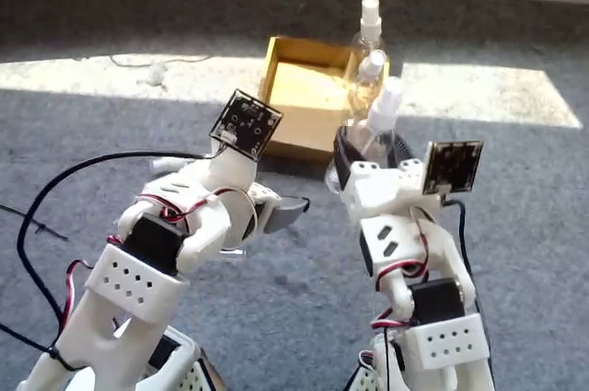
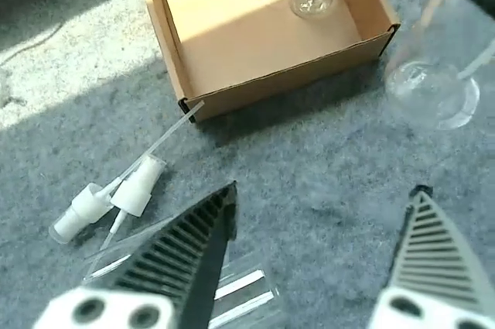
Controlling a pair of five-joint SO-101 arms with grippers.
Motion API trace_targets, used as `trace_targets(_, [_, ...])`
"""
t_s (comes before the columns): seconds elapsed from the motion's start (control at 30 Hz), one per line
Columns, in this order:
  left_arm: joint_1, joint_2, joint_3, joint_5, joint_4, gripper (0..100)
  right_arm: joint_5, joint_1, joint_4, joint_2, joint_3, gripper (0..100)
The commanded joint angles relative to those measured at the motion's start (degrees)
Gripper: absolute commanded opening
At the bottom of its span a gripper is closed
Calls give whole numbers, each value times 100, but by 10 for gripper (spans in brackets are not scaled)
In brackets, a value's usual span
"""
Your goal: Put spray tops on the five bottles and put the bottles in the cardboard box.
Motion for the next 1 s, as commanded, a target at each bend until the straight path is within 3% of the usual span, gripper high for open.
trace_targets(0.0, [462,-84,-4,18,-158,338,-352,-110,171,919,-1033,4])
trace_targets(0.27, [673,-22,295,35,-1240,337,-360,-971,1481,514,-1147,4])
trace_targets(0.97, [224,-22,725,-9,-1538,337,-334,-1033,2642,-31,-1200,4])
